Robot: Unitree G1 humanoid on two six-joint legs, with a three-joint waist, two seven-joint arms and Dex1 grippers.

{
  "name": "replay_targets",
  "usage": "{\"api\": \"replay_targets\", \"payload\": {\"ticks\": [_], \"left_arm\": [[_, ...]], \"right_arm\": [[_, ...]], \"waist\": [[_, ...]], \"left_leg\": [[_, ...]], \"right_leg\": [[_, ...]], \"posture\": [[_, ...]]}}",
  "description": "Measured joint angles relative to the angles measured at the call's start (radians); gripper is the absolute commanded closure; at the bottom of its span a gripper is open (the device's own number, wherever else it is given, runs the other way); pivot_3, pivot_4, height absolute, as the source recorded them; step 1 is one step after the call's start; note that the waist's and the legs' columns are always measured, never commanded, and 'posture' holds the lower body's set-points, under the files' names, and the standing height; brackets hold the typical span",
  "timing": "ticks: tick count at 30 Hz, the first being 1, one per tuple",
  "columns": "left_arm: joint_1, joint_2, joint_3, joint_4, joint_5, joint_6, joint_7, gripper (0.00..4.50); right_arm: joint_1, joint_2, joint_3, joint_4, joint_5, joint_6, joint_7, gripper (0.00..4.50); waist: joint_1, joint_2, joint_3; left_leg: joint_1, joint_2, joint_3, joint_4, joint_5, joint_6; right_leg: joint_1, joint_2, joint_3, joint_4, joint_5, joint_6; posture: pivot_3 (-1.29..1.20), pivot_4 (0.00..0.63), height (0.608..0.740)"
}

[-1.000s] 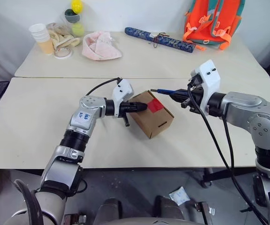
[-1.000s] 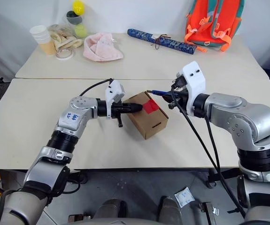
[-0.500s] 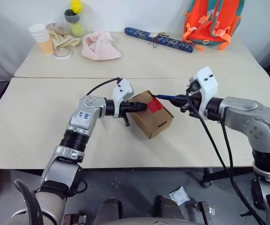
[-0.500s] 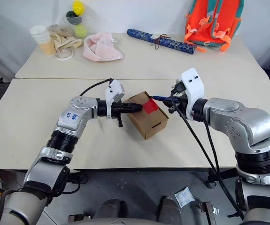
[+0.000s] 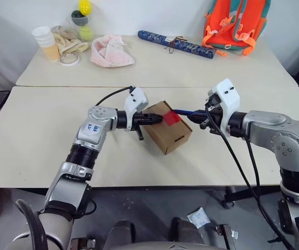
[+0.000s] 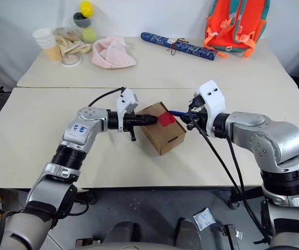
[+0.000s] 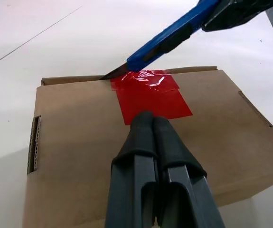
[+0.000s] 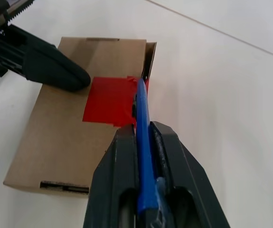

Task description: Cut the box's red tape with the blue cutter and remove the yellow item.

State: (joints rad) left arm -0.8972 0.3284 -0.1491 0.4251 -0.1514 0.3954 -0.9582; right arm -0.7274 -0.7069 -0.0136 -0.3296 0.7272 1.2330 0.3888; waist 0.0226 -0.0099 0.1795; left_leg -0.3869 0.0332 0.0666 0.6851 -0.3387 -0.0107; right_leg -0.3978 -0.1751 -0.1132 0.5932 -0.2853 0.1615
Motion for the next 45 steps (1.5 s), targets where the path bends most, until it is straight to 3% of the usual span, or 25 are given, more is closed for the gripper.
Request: {"api": "replay_targets", "payload": {"ticks": [5,16,22,31,45], "left_arm": [[-0.003,-0.002,-0.025,-0.030,0.015,0.033,0.022,4.50],[-0.007,-0.007,-0.035,-0.046,0.017,0.056,0.042,4.50],[-0.003,-0.008,-0.038,-0.057,0.017,0.065,0.049,4.50],[-0.001,-0.014,-0.045,-0.059,0.024,0.062,0.050,4.50],[0.011,-0.028,-0.046,-0.076,0.029,0.063,0.071,4.50]], "right_arm": [[-0.081,-0.008,-0.002,0.019,0.007,0.125,0.006,4.39],[-0.112,-0.047,-0.009,0.031,0.006,0.253,0.048,4.39],[-0.117,-0.021,-0.084,0.022,0.023,0.358,0.040,4.39],[-0.119,-0.014,-0.112,0.044,0.105,0.375,-0.024,4.39],[-0.077,-0.092,-0.094,0.057,0.258,0.365,-0.116,4.39]], "waist": [[0.003,0.000,0.000],[0.004,0.000,0.000],[0.003,0.000,0.000],[0.004,0.000,0.000],[0.005,0.000,-0.001]], "left_leg": [[0.000,0.000,0.000,0.000,0.000,0.000],[0.000,0.000,0.000,0.001,0.000,0.000],[0.000,0.000,0.000,0.001,0.000,0.000],[0.000,0.000,0.000,0.001,0.000,0.000],[0.000,0.000,-0.001,0.002,0.000,0.000]], "right_leg": [[0.000,0.000,0.000,0.000,0.000,0.000],[0.000,0.000,0.000,0.001,0.000,0.000],[0.000,0.000,0.000,0.001,0.000,0.000],[0.001,0.000,0.000,0.001,0.000,0.000],[0.001,0.000,0.000,0.001,0.000,0.000]], "posture": [[0.00,0.150,0.740],[0.00,0.150,0.740],[0.00,0.150,0.740],[0.00,0.150,0.740],[0.00,0.150,0.740]]}}
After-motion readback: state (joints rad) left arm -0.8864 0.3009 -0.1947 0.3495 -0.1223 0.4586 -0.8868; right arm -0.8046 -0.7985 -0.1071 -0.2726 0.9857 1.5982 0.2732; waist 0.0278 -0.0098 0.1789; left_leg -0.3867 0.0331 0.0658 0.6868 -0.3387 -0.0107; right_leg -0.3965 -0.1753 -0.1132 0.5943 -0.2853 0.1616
